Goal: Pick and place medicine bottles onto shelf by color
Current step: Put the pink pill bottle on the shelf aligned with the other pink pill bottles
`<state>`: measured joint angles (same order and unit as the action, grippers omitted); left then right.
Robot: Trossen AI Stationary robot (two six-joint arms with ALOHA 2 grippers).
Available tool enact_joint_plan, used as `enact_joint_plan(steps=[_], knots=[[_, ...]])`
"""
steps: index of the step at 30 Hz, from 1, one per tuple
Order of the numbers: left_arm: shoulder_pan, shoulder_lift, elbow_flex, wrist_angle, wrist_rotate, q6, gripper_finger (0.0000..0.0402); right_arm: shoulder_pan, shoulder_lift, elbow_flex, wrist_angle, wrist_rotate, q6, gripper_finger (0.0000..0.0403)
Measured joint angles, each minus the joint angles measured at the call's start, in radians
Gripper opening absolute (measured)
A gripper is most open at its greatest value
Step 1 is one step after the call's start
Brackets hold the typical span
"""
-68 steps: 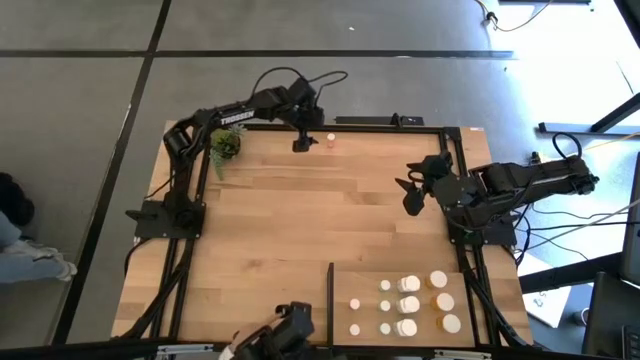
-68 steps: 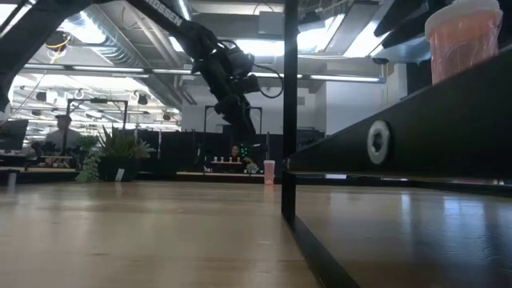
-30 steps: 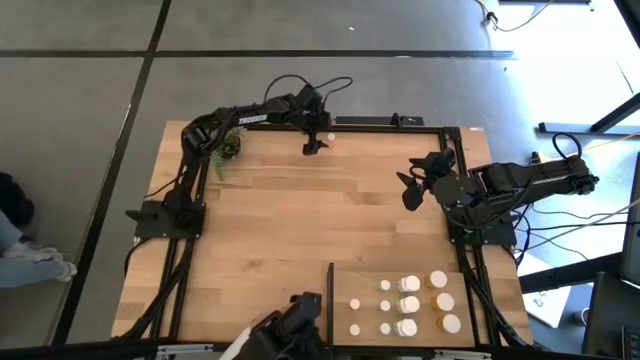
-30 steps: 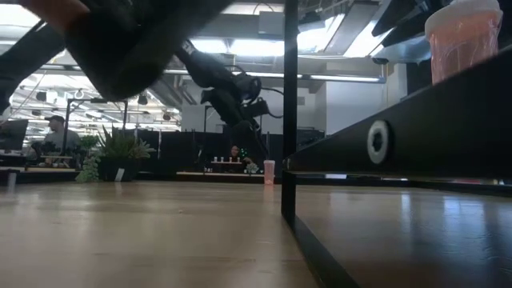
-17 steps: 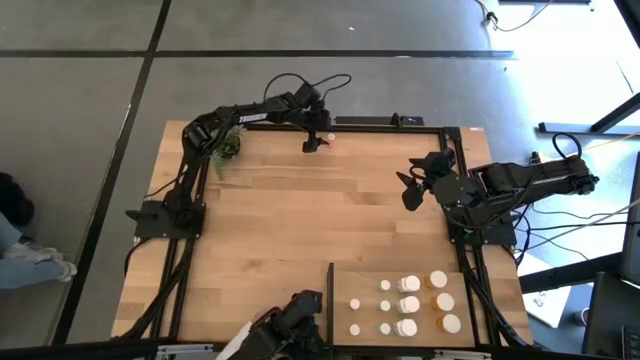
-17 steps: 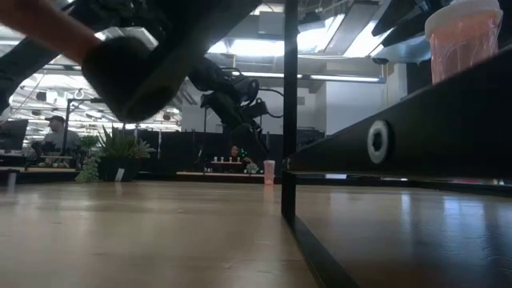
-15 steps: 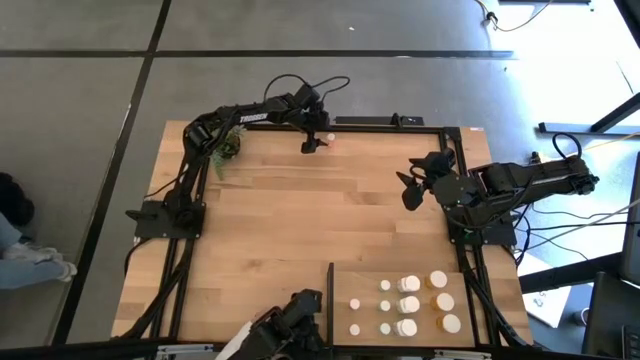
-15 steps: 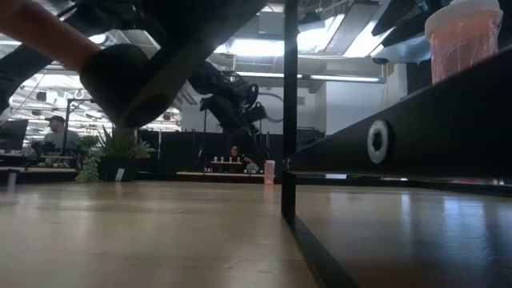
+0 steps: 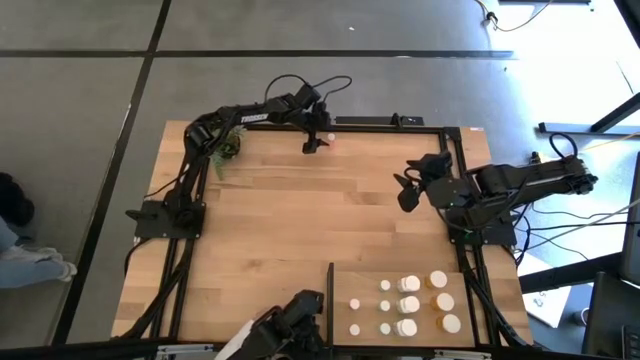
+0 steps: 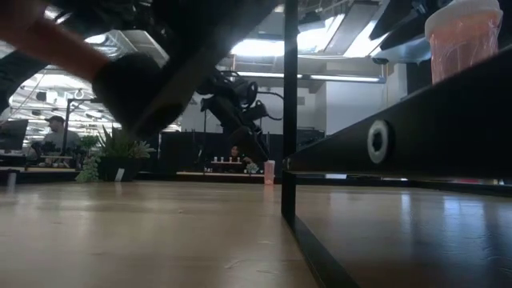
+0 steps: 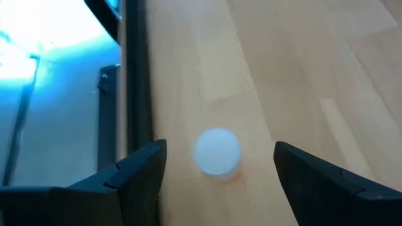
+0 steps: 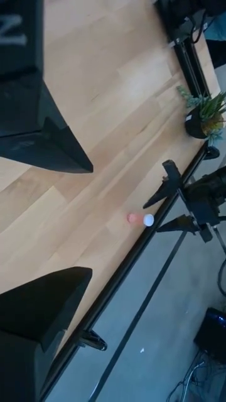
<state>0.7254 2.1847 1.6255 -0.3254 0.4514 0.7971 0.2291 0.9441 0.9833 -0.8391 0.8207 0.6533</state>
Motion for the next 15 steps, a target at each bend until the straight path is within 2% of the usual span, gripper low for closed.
enact_joint_plan(steps=[7, 15], knots=[[-0.001, 0.054, -0.001, 0.015, 0.011, 0.001, 0.0286, 0.0, 0.025, 0.0, 0.004, -0.001, 0.0, 0.0259], [-0.001, 0.056, 0.007, 0.028, 0.034, -0.024, 0.0286, 0.0, 0.026, 0.0, 0.004, 0.0, 0.0, 0.0259]])
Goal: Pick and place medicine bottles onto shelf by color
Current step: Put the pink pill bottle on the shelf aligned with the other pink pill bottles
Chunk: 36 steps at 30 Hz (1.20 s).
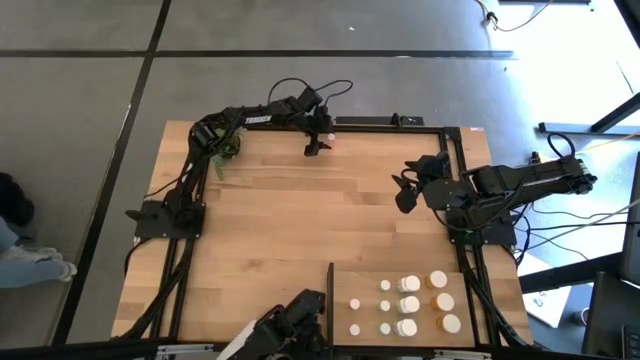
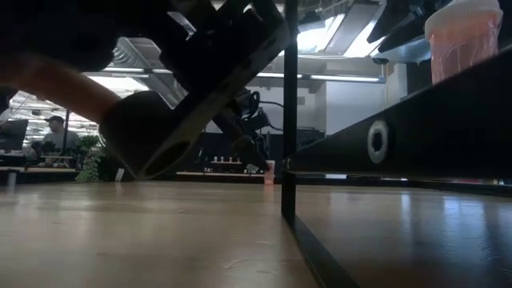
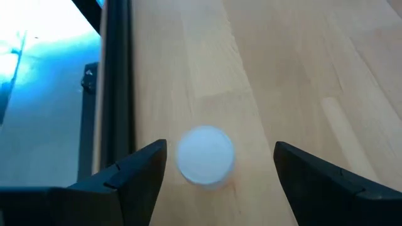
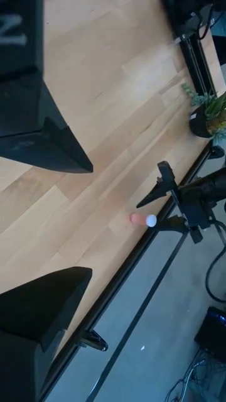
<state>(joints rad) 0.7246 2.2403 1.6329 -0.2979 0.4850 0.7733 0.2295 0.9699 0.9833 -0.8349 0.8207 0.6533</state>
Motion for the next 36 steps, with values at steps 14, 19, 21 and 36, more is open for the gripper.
enact_joint_plan(steps=[14, 19, 21, 36], knots=[[-0.006, 0.0, 0.005, 0.015, -0.031, -0.004, 0.0238, 0.0, 0.0, 0.0, -0.001, 0.043, 0.0, 0.0259], [-0.008, 0.0, 0.005, 0.015, -0.031, -0.004, 0.0205, 0.0, 0.0, 0.0, -0.002, 0.043, 0.002, 0.0259], [-0.008, 0.0, 0.005, 0.015, -0.031, -0.003, 0.0192, 0.0, 0.0, 0.0, -0.002, 0.043, 0.002, 0.0259], [-0.012, 0.0, 0.005, 0.012, -0.08, -0.004, 0.011, 0.0, 0.0, 0.0, -0.004, 0.043, 0.003, 0.0259]])
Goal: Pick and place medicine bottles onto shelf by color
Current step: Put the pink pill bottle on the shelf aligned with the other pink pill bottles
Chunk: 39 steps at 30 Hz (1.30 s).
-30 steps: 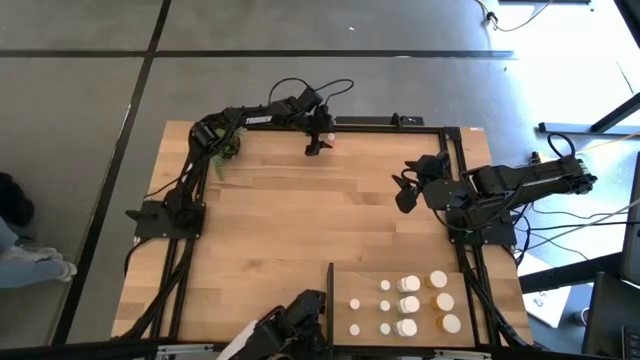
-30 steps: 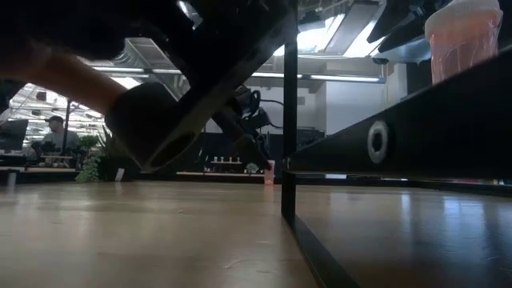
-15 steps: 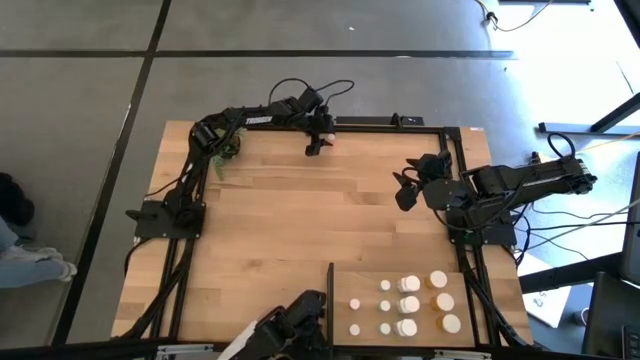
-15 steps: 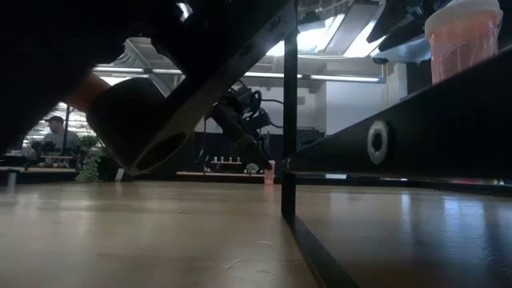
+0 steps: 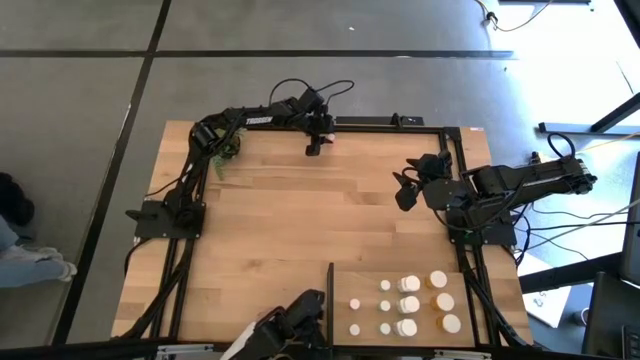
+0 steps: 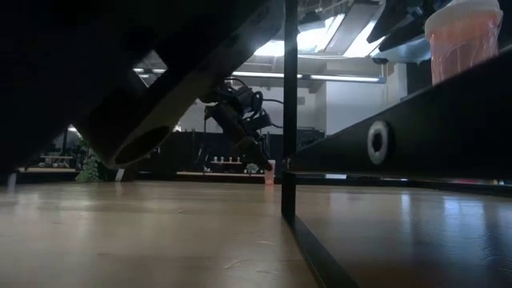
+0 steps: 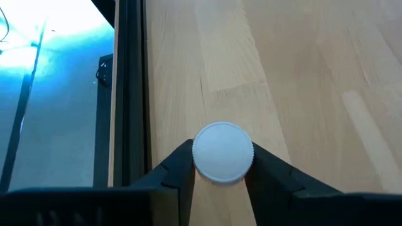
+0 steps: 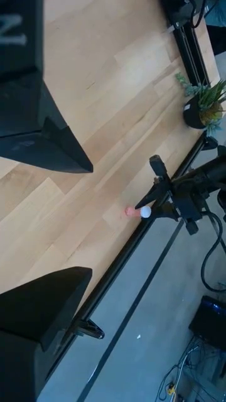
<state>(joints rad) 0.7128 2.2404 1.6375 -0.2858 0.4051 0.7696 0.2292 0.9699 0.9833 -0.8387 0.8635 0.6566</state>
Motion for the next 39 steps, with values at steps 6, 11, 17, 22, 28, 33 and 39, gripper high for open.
enact_joint_plan(steps=[6, 11, 17, 22, 28, 33, 39], knots=[[0.0, -0.042, 0.0, -0.057, -0.031, -0.001, 0.0109, 0.0, 0.0, 0.0, 0.0, -0.001, -0.002, 0.0259], [0.002, -0.098, 0.001, -0.106, -0.056, -0.007, 0.0109, 0.0, 0.0, 0.0, -0.004, -0.008, -0.003, 0.0259], [0.002, -0.198, 0.0, -0.217, -0.055, -0.043, 0.0109, 0.0, 0.0, 0.0, -0.005, -0.081, -0.011, 0.0259], [-0.024, -0.291, 0.0, -0.287, -0.06, -0.085, 0.0109, 0.0, 0.0, 0.0, -0.005, -0.107, -0.06, 0.0259], [-0.134, -0.392, 0.001, -0.349, -0.153, -0.117, 0.0109, 0.0, 0.0, 0.0, -0.005, -0.109, -0.09, 0.0259], [-0.258, -0.453, 0.001, -0.399, -0.153, -0.207, 0.0109, 0.0, -0.001, 0.0, -0.004, -0.156, -0.114, 0.0259], [-0.432, -0.491, 0.0, -0.399, -0.154, -0.295, 0.0108, 0.0, -0.001, 0.0, -0.004, -0.273, -0.156, 0.0259]])
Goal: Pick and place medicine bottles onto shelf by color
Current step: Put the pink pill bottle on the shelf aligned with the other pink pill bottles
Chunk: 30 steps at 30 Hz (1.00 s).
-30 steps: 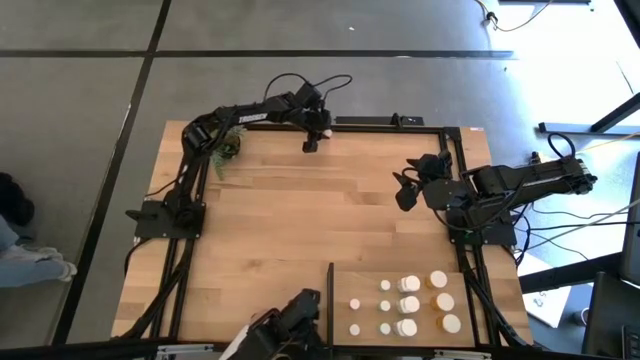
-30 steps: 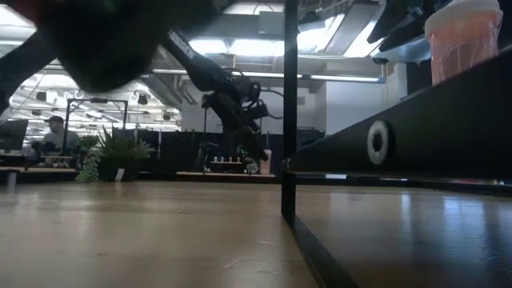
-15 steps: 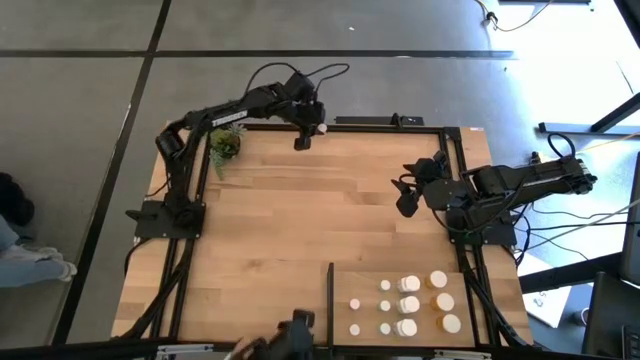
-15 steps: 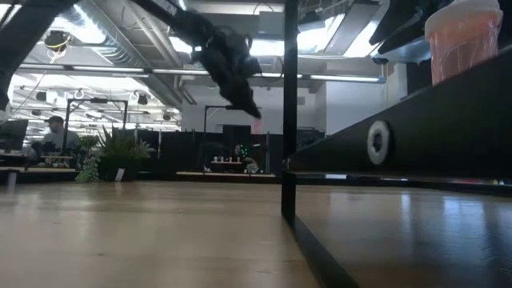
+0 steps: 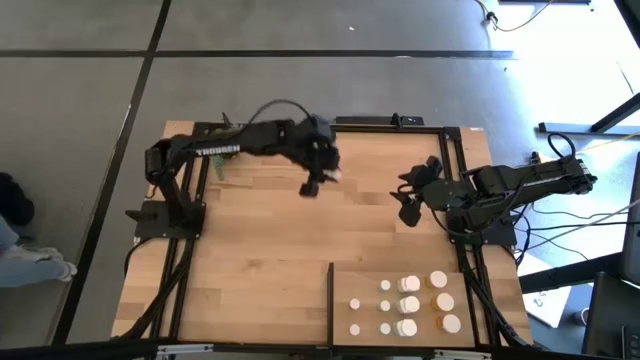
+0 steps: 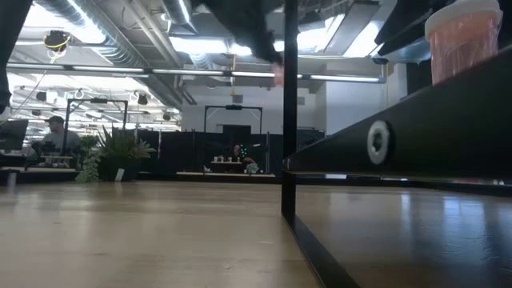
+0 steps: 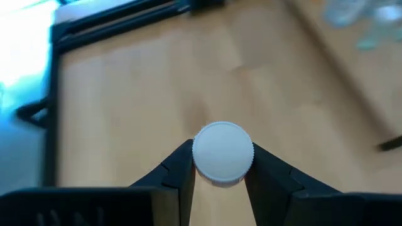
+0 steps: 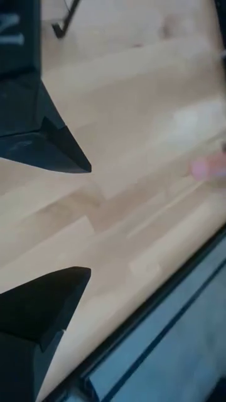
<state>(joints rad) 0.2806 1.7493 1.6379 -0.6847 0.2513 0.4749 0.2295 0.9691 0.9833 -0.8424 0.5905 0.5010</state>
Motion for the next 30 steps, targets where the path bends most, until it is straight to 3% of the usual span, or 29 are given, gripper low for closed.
enact_joint_plan(steps=[12, 16, 30], knots=[[-0.292, 0.014, -0.001, 0.098, -0.001, -0.166, 0.0108, 0.0, 0.0, 0.0, 0.001, -0.141, -0.043, 0.0259], [-0.365, 0.014, -0.001, 0.167, -0.069, -0.217, 0.0108, 0.0, 0.0, 0.0, 0.008, -0.173, -0.084, 0.0259], [-0.488, 0.092, -0.001, 0.368, -0.199, -0.377, 0.0108, 0.001, 0.0, 0.0, 0.006, -0.256, -0.117, 0.0259]])
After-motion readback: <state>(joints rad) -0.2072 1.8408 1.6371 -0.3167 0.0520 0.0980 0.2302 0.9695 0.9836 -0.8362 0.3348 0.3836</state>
